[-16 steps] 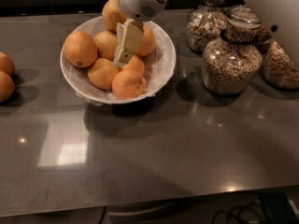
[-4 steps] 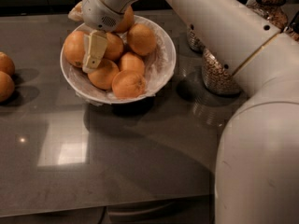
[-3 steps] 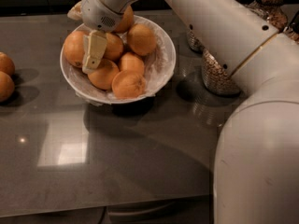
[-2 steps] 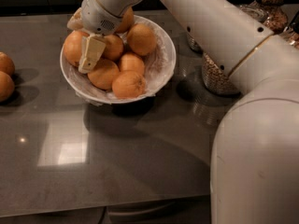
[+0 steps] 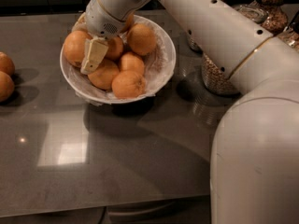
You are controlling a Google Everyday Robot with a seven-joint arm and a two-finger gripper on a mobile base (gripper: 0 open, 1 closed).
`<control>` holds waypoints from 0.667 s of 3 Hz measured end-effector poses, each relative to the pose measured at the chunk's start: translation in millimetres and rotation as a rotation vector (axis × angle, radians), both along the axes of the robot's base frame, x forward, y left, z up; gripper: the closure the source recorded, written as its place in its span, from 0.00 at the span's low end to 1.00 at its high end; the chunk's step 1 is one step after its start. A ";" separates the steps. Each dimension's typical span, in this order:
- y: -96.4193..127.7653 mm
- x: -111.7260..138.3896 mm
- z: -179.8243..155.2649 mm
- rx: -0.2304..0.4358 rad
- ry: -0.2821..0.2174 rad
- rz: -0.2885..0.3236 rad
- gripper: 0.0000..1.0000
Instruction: Pick orange from white bowl
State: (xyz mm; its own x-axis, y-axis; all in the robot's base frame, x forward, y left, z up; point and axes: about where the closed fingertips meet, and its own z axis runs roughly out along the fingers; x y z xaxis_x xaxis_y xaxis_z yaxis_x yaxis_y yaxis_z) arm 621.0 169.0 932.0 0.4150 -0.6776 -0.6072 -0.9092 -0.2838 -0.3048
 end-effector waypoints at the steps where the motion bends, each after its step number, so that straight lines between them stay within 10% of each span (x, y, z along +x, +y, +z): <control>1: -1.2 2.1 -2.9 0.001 0.007 -0.007 0.40; 2: -3.0 4.5 -6.6 0.006 0.014 -0.023 0.63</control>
Offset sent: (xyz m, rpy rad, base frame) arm 0.0090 -0.0102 -0.0077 0.0146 0.0187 -0.0514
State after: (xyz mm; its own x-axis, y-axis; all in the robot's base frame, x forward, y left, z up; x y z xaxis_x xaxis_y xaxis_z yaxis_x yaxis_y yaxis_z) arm 625.5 166.0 925.5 0.3908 -0.6829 -0.6172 -0.9196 -0.2611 -0.2934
